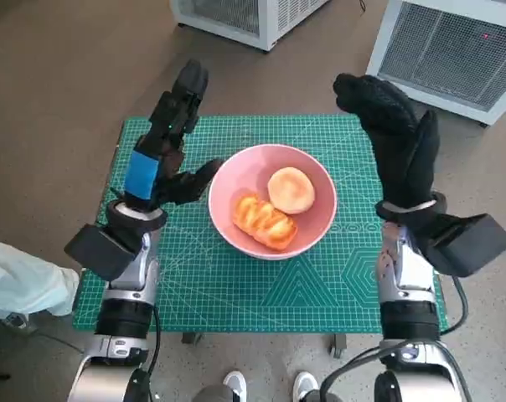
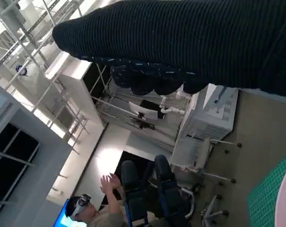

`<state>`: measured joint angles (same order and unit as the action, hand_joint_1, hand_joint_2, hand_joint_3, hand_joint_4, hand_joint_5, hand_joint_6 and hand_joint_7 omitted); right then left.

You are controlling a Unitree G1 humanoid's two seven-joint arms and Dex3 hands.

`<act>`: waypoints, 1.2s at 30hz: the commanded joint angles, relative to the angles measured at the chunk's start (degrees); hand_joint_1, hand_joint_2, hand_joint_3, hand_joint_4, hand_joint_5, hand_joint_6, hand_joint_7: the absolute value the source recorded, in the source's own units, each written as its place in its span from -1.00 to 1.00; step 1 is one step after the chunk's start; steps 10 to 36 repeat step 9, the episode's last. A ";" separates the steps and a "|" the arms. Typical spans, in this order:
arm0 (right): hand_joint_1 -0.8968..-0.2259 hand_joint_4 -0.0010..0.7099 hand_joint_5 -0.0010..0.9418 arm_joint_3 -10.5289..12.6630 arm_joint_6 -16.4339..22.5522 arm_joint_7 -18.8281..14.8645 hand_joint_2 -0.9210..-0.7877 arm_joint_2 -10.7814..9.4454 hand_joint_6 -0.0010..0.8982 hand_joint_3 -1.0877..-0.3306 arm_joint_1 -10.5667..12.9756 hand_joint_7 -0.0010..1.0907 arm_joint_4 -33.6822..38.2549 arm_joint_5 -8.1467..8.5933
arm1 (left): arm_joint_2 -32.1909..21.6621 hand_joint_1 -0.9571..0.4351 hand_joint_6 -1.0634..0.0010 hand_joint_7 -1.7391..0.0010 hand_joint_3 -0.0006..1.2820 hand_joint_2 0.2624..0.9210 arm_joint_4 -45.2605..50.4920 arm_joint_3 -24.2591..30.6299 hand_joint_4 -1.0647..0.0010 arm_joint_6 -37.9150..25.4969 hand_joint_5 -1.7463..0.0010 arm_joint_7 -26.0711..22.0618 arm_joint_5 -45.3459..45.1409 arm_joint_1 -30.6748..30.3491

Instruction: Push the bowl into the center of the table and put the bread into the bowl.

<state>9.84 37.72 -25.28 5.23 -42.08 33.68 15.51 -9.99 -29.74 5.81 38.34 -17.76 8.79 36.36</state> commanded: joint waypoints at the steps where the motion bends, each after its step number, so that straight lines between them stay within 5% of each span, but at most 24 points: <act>1: -0.35 -0.31 -0.99 -0.31 -1.23 0.79 -1.00 0.41 -0.66 -0.06 1.01 -0.25 -0.39 -0.58 | 0.67 -0.68 0.79 1.00 -0.38 1.00 1.43 -0.22 0.88 -0.75 1.00 -1.23 1.52 -1.09; 36: -0.35 -0.32 -1.00 -0.48 -1.70 1.29 -1.00 0.68 -0.66 -0.06 1.53 -0.24 -0.93 -0.60 | 1.14 -0.68 0.80 1.00 -0.41 1.00 2.26 -0.27 0.89 -1.34 1.00 -2.30 2.29 -1.63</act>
